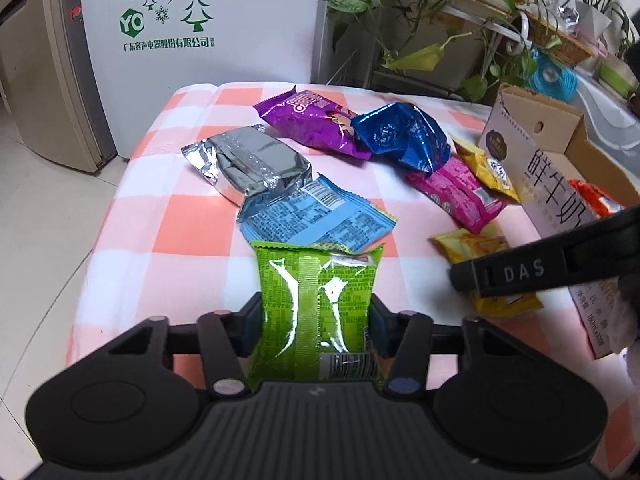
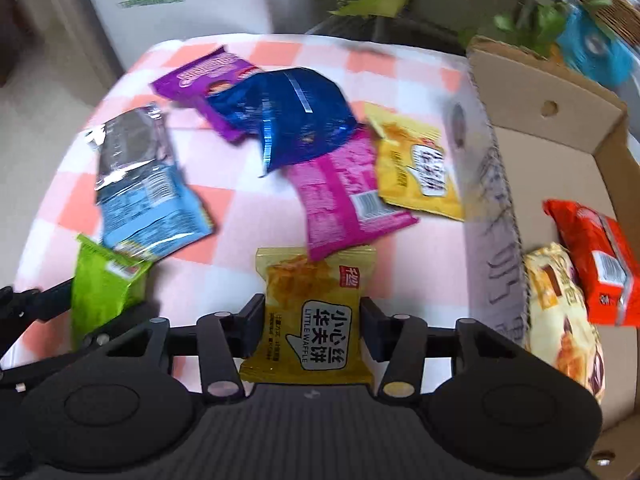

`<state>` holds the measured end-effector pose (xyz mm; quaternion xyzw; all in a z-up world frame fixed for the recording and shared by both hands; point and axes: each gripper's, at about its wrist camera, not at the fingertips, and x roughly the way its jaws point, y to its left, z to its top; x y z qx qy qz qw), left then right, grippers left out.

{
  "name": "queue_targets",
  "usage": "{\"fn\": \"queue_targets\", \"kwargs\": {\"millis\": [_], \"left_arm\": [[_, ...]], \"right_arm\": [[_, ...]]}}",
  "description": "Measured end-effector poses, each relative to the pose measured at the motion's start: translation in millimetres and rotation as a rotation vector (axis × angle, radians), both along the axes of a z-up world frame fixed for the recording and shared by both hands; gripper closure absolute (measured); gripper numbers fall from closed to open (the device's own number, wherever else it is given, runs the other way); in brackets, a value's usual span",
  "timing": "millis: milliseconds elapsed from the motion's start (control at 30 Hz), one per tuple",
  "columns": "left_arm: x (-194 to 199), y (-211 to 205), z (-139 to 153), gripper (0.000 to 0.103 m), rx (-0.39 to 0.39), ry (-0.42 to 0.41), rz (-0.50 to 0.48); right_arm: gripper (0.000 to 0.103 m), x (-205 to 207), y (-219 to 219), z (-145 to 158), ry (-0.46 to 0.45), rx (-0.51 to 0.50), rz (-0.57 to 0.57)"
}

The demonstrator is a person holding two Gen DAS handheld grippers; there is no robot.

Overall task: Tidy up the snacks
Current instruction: 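Lift green bag with left tool while right tool lifts waffle bag toward box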

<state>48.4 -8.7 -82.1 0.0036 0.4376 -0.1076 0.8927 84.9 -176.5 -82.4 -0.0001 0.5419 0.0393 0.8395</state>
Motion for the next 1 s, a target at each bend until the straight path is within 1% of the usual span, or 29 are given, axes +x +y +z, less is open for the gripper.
{"fn": "queue_targets", "kwargs": {"millis": [100,200,333,467,633,733,1000], "left_arm": [[-1,4,3,0.053,-0.027,0.006,0.021],[-5,4,11,0.053,-0.016,-0.024,0.019],[-11,5,21,0.053,-0.034,-0.045,0.020],[-15,2,28,0.053,-0.037,-0.060,0.019],[-20,-3,37,0.053,-0.041,-0.075,0.023],[-22,-3,39,0.053,-0.042,-0.081,0.033],[-26,3,42,0.053,-0.070,-0.068,0.115]], "right_arm": [[0.049,-3,-4,6,-0.011,0.054,0.021],[0.050,-7,-11,16,-0.044,0.079,0.026],[0.050,-11,-15,25,-0.073,0.110,0.044],[0.050,-18,-15,33,-0.096,0.111,0.081],[0.050,-25,-14,49,-0.157,0.126,0.133],[0.050,-26,-15,51,-0.172,0.112,0.144],[0.050,-34,-20,54,-0.197,0.076,0.161]]}}
